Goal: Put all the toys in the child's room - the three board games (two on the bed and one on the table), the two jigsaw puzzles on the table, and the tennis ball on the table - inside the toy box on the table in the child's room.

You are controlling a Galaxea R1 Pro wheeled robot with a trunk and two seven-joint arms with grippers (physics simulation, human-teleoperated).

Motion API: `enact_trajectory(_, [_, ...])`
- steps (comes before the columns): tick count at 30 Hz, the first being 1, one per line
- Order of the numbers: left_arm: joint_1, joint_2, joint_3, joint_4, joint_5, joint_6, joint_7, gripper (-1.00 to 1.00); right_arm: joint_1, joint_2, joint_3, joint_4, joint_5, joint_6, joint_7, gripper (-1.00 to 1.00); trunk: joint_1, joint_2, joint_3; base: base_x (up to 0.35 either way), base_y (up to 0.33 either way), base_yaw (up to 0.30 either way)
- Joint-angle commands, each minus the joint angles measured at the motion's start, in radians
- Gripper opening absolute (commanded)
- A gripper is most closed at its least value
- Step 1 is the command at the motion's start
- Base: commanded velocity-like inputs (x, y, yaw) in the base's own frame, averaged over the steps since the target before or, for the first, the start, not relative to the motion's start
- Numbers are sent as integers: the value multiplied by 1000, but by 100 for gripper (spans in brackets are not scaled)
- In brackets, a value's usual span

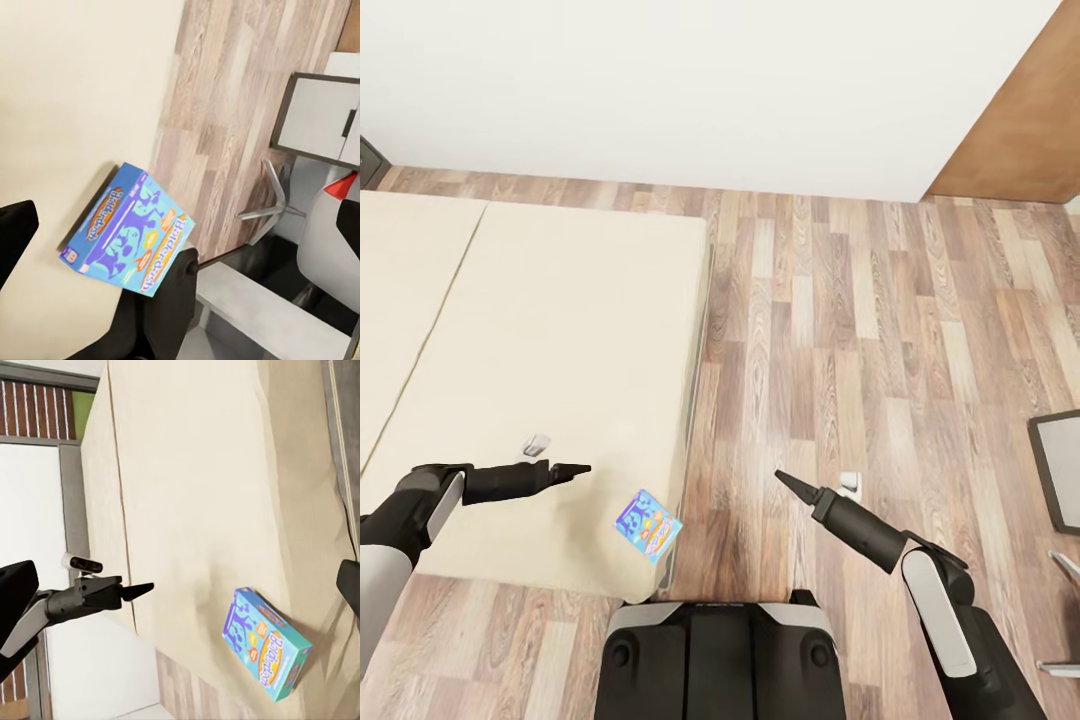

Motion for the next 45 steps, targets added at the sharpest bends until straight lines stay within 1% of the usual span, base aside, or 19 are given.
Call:
enact_trajectory(1, [0, 0, 0, 0, 3, 7, -1, 100, 0, 0, -1, 2, -4, 6, 1, 100, 1, -1, 1, 0, 0, 0])
enact_trajectory(9, [0, 1, -1, 0, 3, 8, -1, 100, 0, -1, -2, 19, -3, -7, 8, 100, 1, -1, 14, 0, 0, 0])
enact_trajectory(31, [0, 1, -1, 0, 3, 9, -1, 100, 1, -2, -2, 20, -1, -16, 13, 100, 1, -1, 51, 0, 0, 0])
enact_trajectory(36, [0, 0, -1, 0, 3, 9, -1, 100, 3, -2, -2, 20, -2, -60, 14, 100, 1, -1, 59, 0, 0, 0])
enact_trajectory(38, [0, 0, -1, 0, 3, 9, -1, 100, 14, -2, -2, 20, -3, -77, 14, 100, 1, -1, 62, 0, 0, 0])
enact_trajectory(45, [0, 0, -1, 0, 3, 9, -1, 100, 28, -4, -4, 18, -6, -85, 14, 100, 1, -1, 74, 0, 0, 0])
